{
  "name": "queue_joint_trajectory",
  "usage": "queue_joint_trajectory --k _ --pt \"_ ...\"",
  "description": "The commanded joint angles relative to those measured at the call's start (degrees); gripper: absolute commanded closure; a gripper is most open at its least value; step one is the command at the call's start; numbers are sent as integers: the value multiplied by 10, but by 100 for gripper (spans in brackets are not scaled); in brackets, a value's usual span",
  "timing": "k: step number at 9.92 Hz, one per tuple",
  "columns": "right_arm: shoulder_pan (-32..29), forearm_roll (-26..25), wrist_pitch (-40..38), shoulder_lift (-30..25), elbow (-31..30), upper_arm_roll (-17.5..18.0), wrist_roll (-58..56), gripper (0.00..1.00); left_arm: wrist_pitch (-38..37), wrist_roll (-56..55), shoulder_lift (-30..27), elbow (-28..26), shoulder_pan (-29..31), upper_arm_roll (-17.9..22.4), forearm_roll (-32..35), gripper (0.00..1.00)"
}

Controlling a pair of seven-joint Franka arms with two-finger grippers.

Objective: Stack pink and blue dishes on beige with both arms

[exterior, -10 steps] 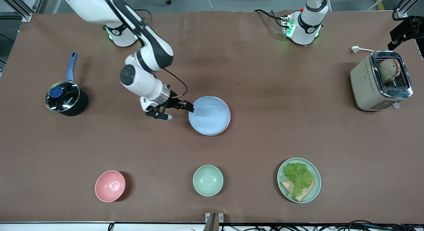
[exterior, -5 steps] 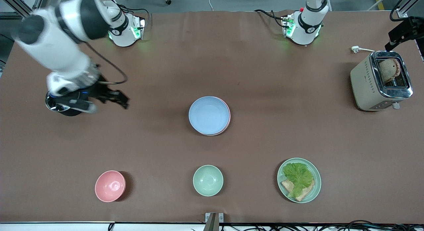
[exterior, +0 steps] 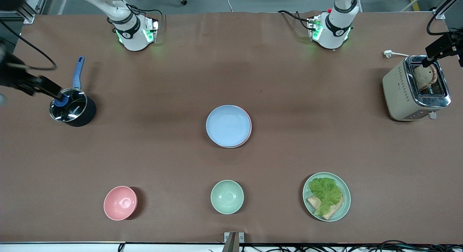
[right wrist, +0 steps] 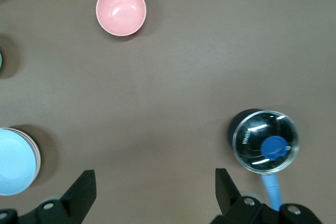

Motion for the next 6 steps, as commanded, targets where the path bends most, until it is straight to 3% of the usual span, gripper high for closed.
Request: queue_joint_trajectory --k 1,6 --pt "3 -11 -47 -7 47 -16 -34 0 -7 -4 7 -2 9 -6 -11 0" --pt "5 -11 -49 -6 43 -21 -30 0 -6 -30 10 -4 18 -49 -21 0"
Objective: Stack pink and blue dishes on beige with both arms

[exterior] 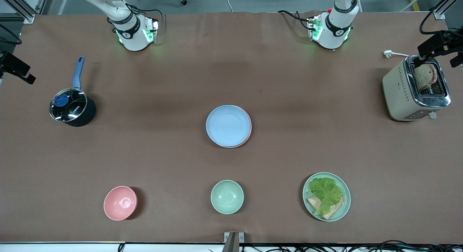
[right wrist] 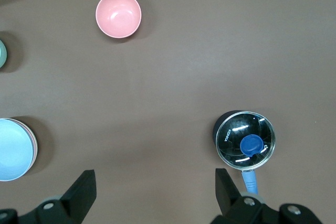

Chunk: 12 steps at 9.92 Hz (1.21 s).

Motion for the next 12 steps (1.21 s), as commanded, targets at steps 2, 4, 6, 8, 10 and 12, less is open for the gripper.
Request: queue_joint_trajectory --k 2,4,6,8,10,12 --pt "2 -12 -6 0 1 -3 -6 0 7 -24 9 -18 8 -28 0 0" --pt "-1 -13 -8 0 9 -3 -12 0 8 -27 9 -19 8 -29 0 0" --pt "0 -25 -7 0 11 -2 -11 0 12 -28 9 -25 8 -31 1 0" --pt "0 -24 -9 0 9 -3 -12 0 53 -32 -14 -70 8 -32 0 0" --pt "0 -24 -8 0 6 -4 -11 0 58 -35 -26 -88 10 -33 1 0" --pt "-1 -24 -8 0 6 -4 -12 0 58 -33 -26 -88 10 -33 1 0"
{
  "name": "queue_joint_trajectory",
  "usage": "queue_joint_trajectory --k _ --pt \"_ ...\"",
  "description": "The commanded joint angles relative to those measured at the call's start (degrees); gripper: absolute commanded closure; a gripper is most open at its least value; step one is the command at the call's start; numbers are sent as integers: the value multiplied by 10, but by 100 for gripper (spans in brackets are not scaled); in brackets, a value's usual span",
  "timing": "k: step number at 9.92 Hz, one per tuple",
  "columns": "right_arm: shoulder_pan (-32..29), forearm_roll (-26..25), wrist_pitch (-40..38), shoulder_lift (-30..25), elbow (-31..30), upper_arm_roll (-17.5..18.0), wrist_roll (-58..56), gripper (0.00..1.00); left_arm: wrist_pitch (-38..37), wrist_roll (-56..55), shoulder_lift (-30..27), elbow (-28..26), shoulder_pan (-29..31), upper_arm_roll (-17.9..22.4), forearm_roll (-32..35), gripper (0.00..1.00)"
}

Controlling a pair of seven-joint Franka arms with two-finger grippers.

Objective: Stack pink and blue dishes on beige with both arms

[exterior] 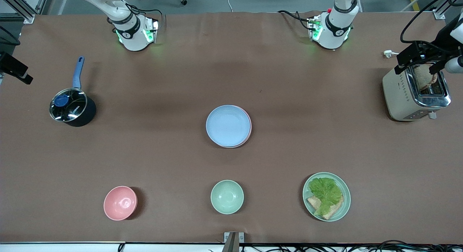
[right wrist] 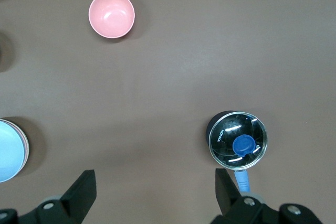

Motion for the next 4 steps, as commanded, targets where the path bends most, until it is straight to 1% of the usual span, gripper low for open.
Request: queue_joint_trajectory --k 1,4 --pt "-1 -11 -4 0 2 -1 -6 0 12 -4 -10 -33 8 -9 10 0" --pt "-3 -11 -4 0 2 -1 -6 0 12 -6 -8 -31 8 -14 15 0"
